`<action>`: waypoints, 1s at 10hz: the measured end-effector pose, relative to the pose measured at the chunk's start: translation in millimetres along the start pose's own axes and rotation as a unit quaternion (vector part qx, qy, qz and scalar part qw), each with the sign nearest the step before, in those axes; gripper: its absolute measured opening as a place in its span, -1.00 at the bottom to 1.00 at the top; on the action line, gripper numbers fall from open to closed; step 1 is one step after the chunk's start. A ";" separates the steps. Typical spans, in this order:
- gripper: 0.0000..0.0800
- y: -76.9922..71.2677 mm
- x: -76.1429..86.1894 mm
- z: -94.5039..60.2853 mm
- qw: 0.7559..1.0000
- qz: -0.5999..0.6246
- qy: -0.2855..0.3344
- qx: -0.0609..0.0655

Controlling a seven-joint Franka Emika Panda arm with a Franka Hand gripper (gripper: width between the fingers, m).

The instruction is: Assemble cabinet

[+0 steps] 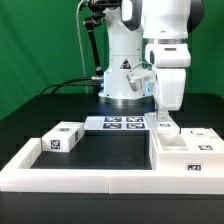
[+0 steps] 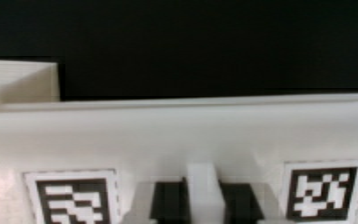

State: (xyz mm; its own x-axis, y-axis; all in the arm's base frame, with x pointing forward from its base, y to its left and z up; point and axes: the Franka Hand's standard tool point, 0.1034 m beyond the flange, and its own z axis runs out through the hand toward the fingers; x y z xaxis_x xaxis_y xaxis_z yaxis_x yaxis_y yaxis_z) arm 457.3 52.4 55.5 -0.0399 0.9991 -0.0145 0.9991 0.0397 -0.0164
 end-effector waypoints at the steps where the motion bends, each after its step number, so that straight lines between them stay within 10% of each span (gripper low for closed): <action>1: -0.82 0.0 0.1 0.0 1.000 0.000 0.000 0.000; 10: -0.82 11.4 -1.6 -2.5 1.000 0.014 -0.004 0.006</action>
Offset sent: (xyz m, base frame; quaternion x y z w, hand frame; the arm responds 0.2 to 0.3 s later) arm 0.0108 0.0017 0.0095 0.0137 -0.0067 0.0029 0.9999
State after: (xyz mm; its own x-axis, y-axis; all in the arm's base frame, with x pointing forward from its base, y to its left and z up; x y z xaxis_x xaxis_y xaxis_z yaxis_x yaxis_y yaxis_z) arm 468.8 51.3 57.8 -0.0115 0.9997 -0.0231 0.9996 0.0109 -0.0276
